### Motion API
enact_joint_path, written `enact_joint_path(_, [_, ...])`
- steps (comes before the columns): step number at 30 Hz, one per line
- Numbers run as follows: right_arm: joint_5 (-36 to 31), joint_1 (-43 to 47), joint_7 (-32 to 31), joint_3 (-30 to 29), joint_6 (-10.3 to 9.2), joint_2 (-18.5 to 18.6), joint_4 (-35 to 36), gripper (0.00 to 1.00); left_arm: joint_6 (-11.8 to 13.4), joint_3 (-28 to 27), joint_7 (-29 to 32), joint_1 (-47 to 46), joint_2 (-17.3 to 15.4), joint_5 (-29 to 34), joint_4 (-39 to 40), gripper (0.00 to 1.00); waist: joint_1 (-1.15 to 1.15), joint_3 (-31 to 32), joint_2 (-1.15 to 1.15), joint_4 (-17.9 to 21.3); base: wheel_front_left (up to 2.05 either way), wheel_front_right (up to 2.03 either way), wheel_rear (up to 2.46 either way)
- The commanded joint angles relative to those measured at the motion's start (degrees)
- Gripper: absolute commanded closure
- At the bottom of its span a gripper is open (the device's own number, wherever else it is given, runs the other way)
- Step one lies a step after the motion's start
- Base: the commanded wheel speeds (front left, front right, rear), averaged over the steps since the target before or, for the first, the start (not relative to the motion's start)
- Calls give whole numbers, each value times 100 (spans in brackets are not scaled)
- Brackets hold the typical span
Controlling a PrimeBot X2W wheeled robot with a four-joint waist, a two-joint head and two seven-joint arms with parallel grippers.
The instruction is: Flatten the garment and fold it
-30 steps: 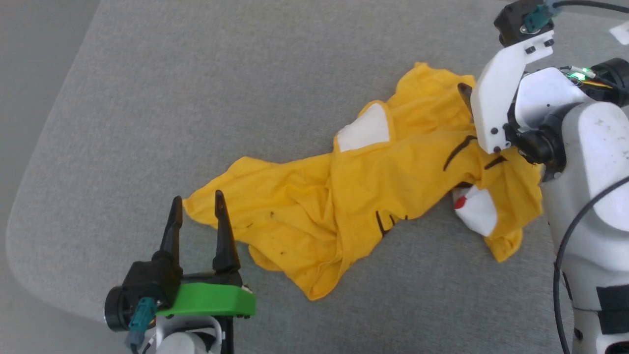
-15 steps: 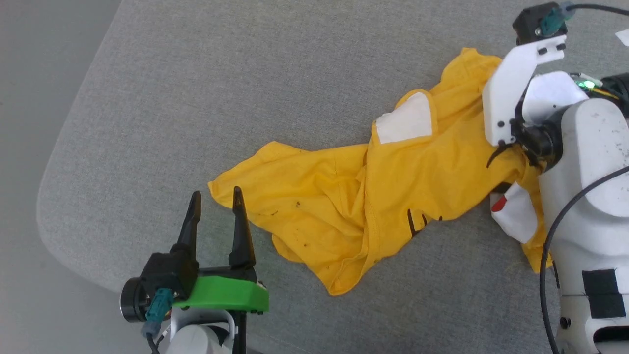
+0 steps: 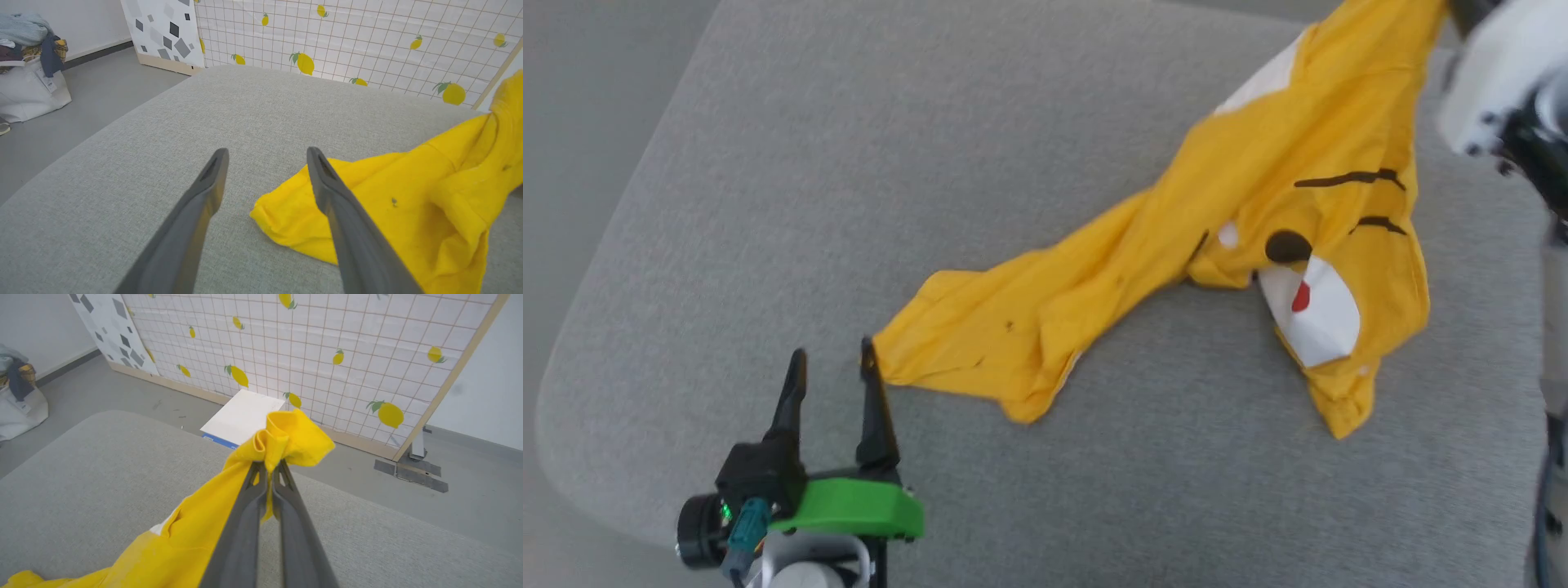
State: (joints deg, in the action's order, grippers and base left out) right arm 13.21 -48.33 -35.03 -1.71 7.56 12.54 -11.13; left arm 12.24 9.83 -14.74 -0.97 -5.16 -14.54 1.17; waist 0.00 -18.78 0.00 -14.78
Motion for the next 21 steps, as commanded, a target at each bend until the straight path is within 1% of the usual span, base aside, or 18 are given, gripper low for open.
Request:
enact_joint_path(1, [182,366,1,-139,-8,46,325,100,-2,-40,-26,106,-57,36,-16,0,0,520,0,497,0,0,0])
enact_joint_path(4, [437,1178,-147,-564,-8,2,1254,100,10,-69,-19,251,-93,6,-40,0,0,711,0,668,0,0,0])
enact_joint_path(6, [535,1844,-283,-987,-8,-176,1943,100,8,-80,-9,332,-112,-24,-47,0,0,813,0,764,0,0,0])
enact_joint_path(9, [603,3013,-571,-1723,-8,-612,2983,100,9,-85,9,416,-136,-54,-47,0,0,906,0,872,0,0,0])
enact_joint_path(11, [671,3786,-729,-2186,-8,-833,3517,100,10,-85,20,451,-152,-66,-37,0,0,915,0,934,0,0,0])
enact_joint_path(13, [835,4562,-851,-2551,-8,-939,3815,100,5,-90,34,474,-173,-83,-30,0,0,909,0,988,0,0,0])
enact_joint_path(15, [1368,5388,-859,-2822,-8,-960,3632,100,16,-113,37,494,-196,-98,-23,0,0,899,0,1052,0,0,0])
enact_joint_path(16, [1492,5723,-833,-2849,-8,-962,3514,100,16,-116,40,497,-205,-104,-24,0,0,893,0,1071,0,0,0])
enact_joint_path(19, [1752,6611,-464,-2691,-8,-964,2933,100,16,-129,45,489,-228,-125,-24,0,0,862,0,1124,0,0,0])
enact_joint_path(21, [1744,6886,-178,-2457,-8,-964,2573,100,21,-134,47,476,-237,-136,-28,0,0,846,0,1156,0,0,0])
